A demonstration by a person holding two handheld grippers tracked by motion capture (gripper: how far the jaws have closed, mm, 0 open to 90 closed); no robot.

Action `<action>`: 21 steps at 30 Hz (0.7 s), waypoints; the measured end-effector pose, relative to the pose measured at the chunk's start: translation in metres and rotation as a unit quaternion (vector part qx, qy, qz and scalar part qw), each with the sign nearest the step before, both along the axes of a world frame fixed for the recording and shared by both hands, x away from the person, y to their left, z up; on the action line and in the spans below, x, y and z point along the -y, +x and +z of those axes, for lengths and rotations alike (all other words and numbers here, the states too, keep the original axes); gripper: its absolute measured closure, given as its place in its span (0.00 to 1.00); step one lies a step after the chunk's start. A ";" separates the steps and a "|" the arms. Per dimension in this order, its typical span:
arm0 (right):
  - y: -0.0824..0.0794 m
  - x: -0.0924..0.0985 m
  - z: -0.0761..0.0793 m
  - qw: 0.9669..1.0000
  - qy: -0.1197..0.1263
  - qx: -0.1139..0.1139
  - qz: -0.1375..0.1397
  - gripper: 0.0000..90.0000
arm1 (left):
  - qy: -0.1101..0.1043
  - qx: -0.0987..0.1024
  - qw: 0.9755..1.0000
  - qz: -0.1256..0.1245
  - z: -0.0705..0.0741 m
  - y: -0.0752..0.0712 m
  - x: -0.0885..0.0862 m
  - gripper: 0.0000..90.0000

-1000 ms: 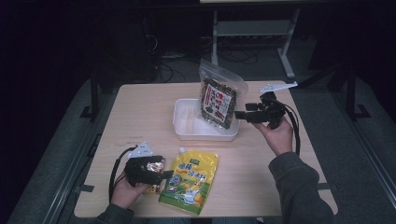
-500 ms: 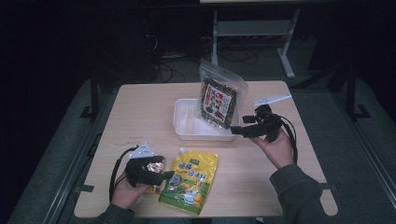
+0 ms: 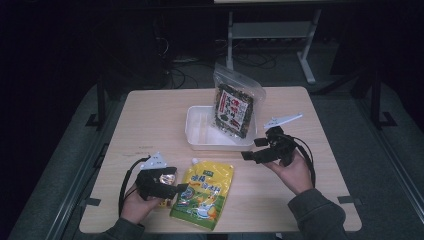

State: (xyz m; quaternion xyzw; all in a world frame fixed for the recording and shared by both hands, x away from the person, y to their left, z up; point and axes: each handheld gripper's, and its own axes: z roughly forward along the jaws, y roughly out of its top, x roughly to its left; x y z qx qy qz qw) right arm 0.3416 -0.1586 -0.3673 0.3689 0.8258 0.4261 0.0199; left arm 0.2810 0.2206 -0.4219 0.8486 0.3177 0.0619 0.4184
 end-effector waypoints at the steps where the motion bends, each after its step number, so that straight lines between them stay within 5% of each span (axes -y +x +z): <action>1: 0.000 -0.001 -0.001 1.000 0.001 -0.003 0.001 0.24 | 0.000 0.000 1.000 0.000 0.000 0.000 0.000 0.25; 21: -0.006 -0.016 -0.015 0.999 -0.015 -0.036 0.022 0.27 | 0.003 -0.002 1.000 -0.006 -0.001 0.000 0.003 0.25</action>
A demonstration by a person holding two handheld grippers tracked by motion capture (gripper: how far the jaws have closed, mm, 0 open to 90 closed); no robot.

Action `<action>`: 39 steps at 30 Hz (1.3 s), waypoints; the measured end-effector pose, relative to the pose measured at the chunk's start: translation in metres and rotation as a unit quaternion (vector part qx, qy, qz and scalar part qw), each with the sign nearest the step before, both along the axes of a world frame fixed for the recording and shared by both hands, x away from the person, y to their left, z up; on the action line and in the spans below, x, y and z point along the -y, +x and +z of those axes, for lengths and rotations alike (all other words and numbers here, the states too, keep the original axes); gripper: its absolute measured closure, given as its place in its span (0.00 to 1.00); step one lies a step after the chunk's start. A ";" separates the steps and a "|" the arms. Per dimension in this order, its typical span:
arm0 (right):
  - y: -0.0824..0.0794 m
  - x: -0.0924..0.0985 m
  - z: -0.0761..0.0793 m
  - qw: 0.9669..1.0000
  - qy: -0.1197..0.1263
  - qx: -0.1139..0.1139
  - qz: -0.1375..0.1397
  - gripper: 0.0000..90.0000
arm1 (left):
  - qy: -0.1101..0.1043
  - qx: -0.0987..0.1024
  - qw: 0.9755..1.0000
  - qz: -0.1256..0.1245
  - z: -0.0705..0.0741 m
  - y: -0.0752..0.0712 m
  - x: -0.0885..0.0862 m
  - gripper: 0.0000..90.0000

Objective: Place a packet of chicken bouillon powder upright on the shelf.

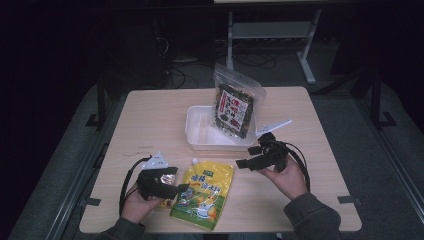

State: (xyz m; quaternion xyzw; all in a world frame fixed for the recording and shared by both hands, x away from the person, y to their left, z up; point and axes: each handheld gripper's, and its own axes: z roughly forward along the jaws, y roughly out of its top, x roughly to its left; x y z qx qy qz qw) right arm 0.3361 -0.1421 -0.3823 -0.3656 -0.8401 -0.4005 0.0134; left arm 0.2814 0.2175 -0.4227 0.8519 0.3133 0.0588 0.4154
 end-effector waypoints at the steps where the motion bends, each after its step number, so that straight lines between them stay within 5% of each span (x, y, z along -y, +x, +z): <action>1: 0.001 -0.003 -0.003 1.000 -0.005 -0.002 0.003 0.28 | 0.000 0.000 1.000 0.000 0.000 0.000 0.000 0.25; 12: 0.009 -0.020 -0.021 0.998 -0.045 -0.035 0.017 0.39 | 0.002 0.002 1.000 -0.001 0.001 0.000 0.002 0.25; 25: 0.035 -0.050 -0.042 0.990 -0.094 -0.093 0.041 0.47 | -0.001 0.002 1.000 0.002 0.002 0.000 0.000 0.25; 34: 0.045 -0.053 -0.057 0.986 -0.100 -0.128 0.044 0.55 | 0.000 0.003 1.000 -0.001 0.002 0.000 0.001 0.25; 39: 0.050 -0.052 -0.066 0.982 -0.088 -0.159 0.052 0.71 | 0.001 0.000 1.000 0.000 0.001 0.001 0.000 0.25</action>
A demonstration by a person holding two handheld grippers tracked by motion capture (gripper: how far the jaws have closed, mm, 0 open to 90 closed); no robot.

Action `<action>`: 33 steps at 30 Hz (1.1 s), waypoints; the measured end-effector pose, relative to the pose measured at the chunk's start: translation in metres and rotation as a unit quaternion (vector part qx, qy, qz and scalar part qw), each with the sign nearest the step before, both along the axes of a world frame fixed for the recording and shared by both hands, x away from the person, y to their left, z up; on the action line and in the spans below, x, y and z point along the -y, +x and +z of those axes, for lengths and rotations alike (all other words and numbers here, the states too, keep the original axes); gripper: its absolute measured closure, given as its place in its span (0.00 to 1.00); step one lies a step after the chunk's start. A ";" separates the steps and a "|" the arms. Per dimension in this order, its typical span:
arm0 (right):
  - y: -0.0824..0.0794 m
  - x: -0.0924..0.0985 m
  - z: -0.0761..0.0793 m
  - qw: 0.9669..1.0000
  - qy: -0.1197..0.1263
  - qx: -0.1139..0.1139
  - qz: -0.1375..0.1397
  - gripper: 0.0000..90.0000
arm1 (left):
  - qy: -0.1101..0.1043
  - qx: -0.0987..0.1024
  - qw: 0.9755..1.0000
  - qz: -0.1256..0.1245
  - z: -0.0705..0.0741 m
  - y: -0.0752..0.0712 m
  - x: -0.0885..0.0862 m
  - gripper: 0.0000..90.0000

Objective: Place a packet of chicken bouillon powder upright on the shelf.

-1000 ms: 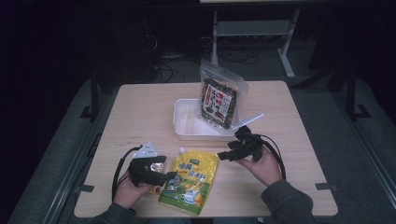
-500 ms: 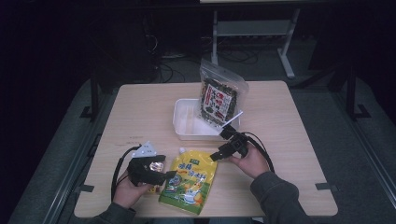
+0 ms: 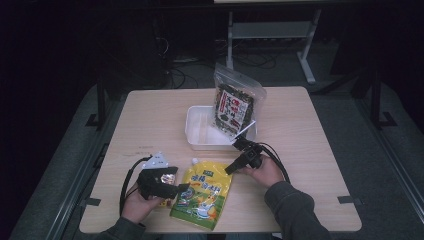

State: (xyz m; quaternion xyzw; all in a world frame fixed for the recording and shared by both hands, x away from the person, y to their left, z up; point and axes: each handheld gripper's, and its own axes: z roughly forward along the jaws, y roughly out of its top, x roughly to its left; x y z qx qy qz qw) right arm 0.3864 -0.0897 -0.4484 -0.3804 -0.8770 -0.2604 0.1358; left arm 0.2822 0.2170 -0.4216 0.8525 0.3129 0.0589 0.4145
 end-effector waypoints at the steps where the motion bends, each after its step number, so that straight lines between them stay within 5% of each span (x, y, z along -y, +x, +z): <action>1: 0.000 0.000 0.000 1.000 0.000 0.000 0.000 0.71 | 0.000 0.000 1.000 0.000 0.000 0.000 0.000 0.25; 6: 0.002 0.001 -0.002 0.999 0.023 -0.021 0.014 0.94 | -0.002 0.001 1.000 0.003 0.001 0.000 -0.002 0.25; 15: -0.005 0.007 0.009 0.999 0.035 -0.015 0.026 1.00 | -0.002 -0.001 1.000 0.001 0.000 0.000 -0.002 0.25; 33: -0.031 0.021 0.072 0.993 0.084 0.075 0.041 1.00 | -0.009 -0.027 1.000 -0.009 -0.006 0.003 0.002 0.25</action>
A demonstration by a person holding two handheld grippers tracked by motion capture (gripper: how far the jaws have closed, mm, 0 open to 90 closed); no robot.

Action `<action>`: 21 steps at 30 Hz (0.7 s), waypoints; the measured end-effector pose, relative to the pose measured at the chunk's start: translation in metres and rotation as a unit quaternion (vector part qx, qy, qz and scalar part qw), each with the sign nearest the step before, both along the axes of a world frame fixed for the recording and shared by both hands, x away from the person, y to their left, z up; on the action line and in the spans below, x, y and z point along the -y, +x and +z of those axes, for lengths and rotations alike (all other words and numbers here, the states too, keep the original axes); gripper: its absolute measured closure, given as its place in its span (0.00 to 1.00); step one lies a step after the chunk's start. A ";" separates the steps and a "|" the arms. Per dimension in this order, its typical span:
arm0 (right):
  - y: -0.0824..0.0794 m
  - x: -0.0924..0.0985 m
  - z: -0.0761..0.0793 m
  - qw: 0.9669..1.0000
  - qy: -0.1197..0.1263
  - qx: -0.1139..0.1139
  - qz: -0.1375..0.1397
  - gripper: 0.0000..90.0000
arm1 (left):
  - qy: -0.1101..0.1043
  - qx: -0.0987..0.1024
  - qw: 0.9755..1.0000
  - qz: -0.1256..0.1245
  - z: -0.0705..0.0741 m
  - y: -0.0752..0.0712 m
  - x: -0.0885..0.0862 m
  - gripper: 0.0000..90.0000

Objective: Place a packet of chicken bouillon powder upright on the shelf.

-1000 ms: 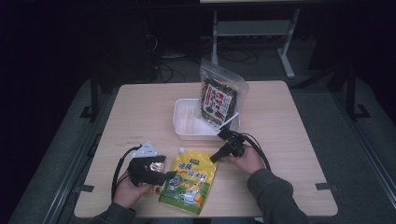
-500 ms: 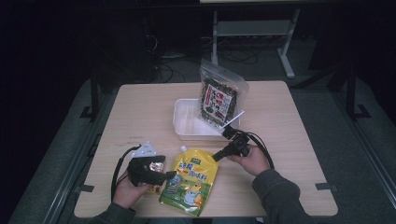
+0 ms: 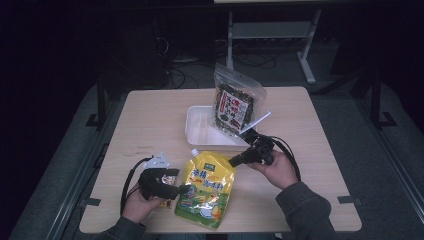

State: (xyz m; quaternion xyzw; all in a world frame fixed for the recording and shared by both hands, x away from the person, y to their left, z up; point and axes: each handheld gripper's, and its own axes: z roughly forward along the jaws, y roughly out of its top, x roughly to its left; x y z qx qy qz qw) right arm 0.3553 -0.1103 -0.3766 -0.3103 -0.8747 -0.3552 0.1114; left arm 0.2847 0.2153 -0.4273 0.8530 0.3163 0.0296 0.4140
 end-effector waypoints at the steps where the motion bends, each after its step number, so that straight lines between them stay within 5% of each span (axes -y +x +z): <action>1: -0.001 0.000 0.003 1.000 0.001 0.004 0.001 1.00 | -0.003 -0.003 1.000 -0.003 0.000 0.001 0.000 0.25; 13: -0.016 0.000 0.035 0.999 0.022 0.045 0.016 1.00 | -0.033 -0.052 0.997 -0.038 -0.008 0.004 0.006 0.28; 21: -0.023 -0.003 0.046 0.997 0.028 0.060 0.026 1.00 | -0.064 -0.068 0.994 -0.058 -0.008 0.006 0.001 0.53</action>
